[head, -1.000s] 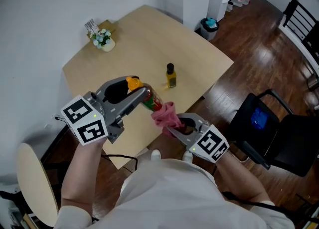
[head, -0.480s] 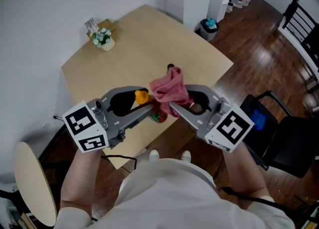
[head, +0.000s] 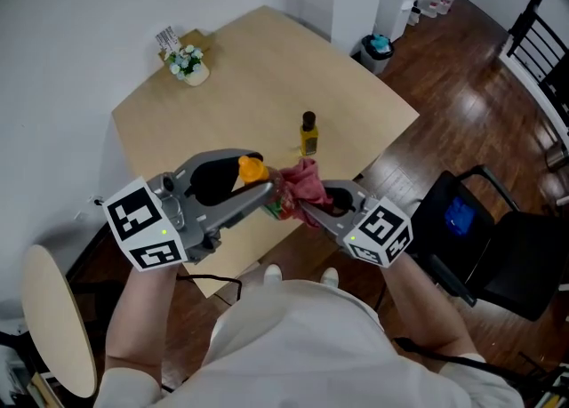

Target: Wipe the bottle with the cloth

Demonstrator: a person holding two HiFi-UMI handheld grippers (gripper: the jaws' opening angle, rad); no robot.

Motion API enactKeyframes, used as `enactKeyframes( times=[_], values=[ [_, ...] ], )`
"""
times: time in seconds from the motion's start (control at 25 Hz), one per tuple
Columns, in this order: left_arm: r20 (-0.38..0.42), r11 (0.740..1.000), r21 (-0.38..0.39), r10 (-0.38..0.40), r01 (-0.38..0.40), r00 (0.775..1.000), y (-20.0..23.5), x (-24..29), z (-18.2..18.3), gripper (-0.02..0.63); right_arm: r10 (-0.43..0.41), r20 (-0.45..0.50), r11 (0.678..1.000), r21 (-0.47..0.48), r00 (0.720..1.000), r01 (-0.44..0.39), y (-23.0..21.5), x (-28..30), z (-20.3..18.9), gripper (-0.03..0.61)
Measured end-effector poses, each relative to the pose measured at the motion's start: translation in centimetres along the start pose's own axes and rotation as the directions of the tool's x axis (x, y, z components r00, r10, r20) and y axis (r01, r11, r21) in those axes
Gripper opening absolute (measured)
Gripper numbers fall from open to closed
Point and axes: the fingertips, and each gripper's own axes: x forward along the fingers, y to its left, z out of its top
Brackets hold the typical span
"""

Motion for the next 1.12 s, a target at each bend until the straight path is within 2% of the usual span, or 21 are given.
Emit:
enactKeyframes(
  times=[0.12, 0.28, 0.44, 0.6, 0.64, 0.72, 0.8, 0.92, 1.12],
  values=[
    [0.004, 1.0, -0.006, 0.013, -0.013, 1.0, 0.2, -0.1, 0.0, 0.161, -0.045, 0.007, 0.998, 0.051, 0.999, 0.045, -0.6, -0.9, -0.9, 0.084],
    [0.016, 0.999, -0.02, 0.051, -0.05, 0.999, 1.2, -0.2, 0.0, 0.161, -0.102, 0.12, 0.994, -0.018, 0.987, 0.105, 0.3, -3.8, 4.0, 0.084],
    [0.018, 0.997, -0.03, 0.074, -0.074, 0.997, 2.5, -0.1, -0.1, 0.161, -0.048, 0.257, 0.986, -0.144, 0.965, 0.088, 3.9, -4.9, 10.1, 0.084],
    [0.021, 0.996, -0.04, 0.076, -0.075, 0.997, 2.5, 0.1, -0.1, 0.161, -0.013, 0.309, 0.98, -0.185, 0.951, 0.074, 7.1, -4.9, 12.9, 0.084],
    [0.021, 0.996, -0.04, 0.075, -0.075, 0.997, 2.5, 0.1, 0.0, 0.161, -0.008, 0.288, 0.978, -0.197, 0.957, 0.068, 7.5, -4.6, 12.8, 0.084],
    [0.023, 0.996, -0.043, 0.074, -0.073, 0.997, 2.4, 0.1, 0.2, 0.161, -0.008, 0.187, 0.975, -0.218, 0.982, 0.05, 7.7, -3.6, 10.9, 0.084],
    [0.03, 0.996, -0.049, 0.073, -0.071, 0.997, 2.3, 0.1, 0.4, 0.161, -0.008, 0.101, 0.975, -0.222, 0.995, 0.03, 7.6, -2.4, 8.5, 0.084],
    [0.041, 0.996, -0.047, 0.074, -0.072, 0.996, 2.1, -0.1, 0.7, 0.161, -0.004, 0.068, 0.982, -0.19, 0.998, 0.017, 7.4, -0.7, 5.8, 0.084],
    [0.037, 0.996, -0.035, 0.086, -0.085, 0.996, 2.3, -0.6, 0.8, 0.161, -0.019, 0.018, 0.996, -0.083, 1.0, 0.02, 6.3, 0.8, 0.6, 0.084]
  ],
)
